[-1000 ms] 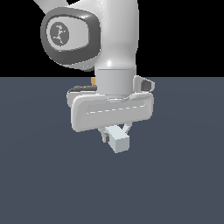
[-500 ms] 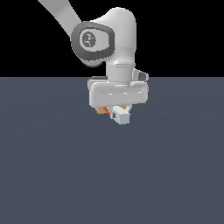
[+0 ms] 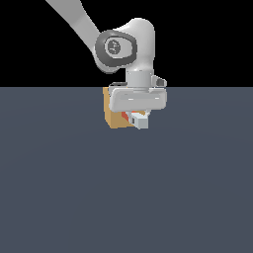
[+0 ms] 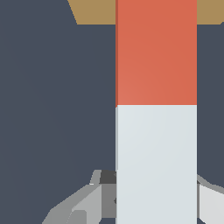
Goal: Insert the peg into the horizontal hole in a box.
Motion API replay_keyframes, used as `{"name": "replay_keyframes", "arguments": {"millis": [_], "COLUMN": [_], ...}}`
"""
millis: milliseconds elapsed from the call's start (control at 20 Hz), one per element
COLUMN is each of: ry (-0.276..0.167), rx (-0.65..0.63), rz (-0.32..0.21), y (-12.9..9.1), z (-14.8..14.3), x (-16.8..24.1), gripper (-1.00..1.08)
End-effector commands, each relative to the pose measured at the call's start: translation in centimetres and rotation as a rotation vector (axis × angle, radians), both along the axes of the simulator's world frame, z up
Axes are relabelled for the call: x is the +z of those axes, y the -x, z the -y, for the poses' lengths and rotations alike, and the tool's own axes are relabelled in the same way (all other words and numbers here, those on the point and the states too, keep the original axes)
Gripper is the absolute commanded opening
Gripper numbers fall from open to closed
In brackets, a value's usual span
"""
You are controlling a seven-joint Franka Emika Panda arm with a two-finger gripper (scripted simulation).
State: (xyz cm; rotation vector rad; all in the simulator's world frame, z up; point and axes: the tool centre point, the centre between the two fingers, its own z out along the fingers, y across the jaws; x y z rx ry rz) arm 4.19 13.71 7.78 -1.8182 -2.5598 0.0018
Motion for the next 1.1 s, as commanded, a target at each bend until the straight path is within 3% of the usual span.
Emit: {"name": "replay_keyframes", "arguments": {"millis": [0,1050], "ry": [0.000,0.000], "rx": [-0.005,-0.006], "rz": [0.002,0.001], "y": [-0.3,-0.2], "z": [-0.7,-2.0], "x": [0.2,0.3], "gripper": [-1.00,-1.00]}}
